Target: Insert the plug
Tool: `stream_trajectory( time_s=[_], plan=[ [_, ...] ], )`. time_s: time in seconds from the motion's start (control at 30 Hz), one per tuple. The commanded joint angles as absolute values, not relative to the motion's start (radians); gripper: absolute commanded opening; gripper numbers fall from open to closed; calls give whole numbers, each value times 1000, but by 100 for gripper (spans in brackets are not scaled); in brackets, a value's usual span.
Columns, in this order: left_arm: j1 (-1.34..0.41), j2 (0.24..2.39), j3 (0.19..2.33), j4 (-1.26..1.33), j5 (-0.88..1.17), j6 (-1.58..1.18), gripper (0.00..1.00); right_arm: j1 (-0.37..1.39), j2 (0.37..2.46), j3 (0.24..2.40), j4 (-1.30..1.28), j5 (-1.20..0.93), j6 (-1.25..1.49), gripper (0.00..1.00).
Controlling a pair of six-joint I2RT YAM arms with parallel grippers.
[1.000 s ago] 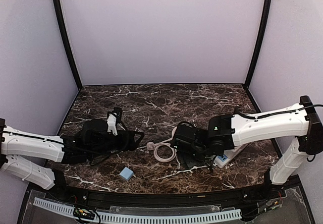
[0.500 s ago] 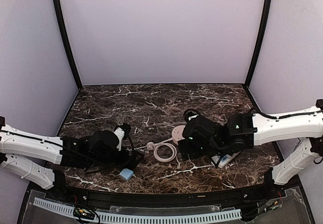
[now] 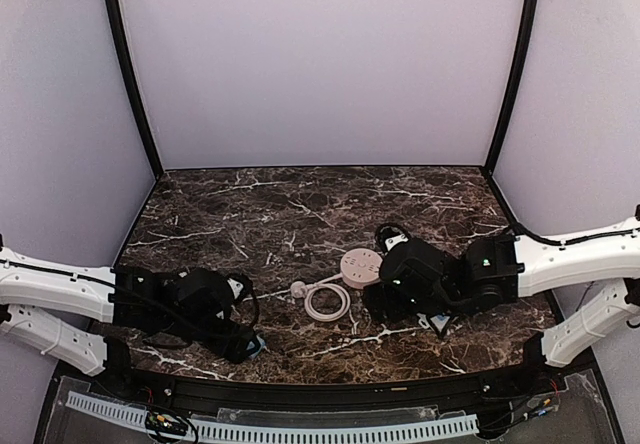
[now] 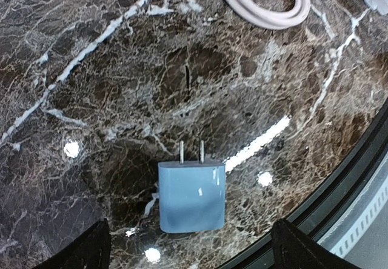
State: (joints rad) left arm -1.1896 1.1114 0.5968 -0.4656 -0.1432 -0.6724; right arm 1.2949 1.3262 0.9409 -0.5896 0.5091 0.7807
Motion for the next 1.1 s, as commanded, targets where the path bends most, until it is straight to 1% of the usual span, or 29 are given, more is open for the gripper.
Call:
stream_trajectory(
  time_s=[0.0, 0.2, 0.4, 0.47, 0.63, 0.8, 0.87, 1.07],
  plan=[
    [-1195, 1220, 674, -608, -137, -627, 91, 1290, 1310, 912, -541, 489, 770, 94],
    [-1189, 1331, 734, -606, -148, -579, 88, 1290, 1310, 886, -514, 472, 760, 94],
    [-1189, 1426, 780, -587, -134, -576, 78, 1290, 1295, 851, -490, 467, 751, 94],
    [-1188, 1460, 811, -599, -146, -571, 73, 1290, 1285, 833, -473, 462, 747, 94],
    [-1185, 1542, 863, -604, -150, -554, 69, 1290, 1269, 792, -436, 443, 739, 94],
    [-1186, 1606, 906, -628, -149, -554, 62, 1290, 1260, 770, -428, 442, 738, 93],
    [-1184, 1609, 914, -644, -151, -558, 60, 1290, 1252, 762, -420, 440, 737, 92],
    [-1184, 1616, 936, -713, -157, -564, 60, 1290, 1222, 723, -387, 431, 737, 92]
  ],
)
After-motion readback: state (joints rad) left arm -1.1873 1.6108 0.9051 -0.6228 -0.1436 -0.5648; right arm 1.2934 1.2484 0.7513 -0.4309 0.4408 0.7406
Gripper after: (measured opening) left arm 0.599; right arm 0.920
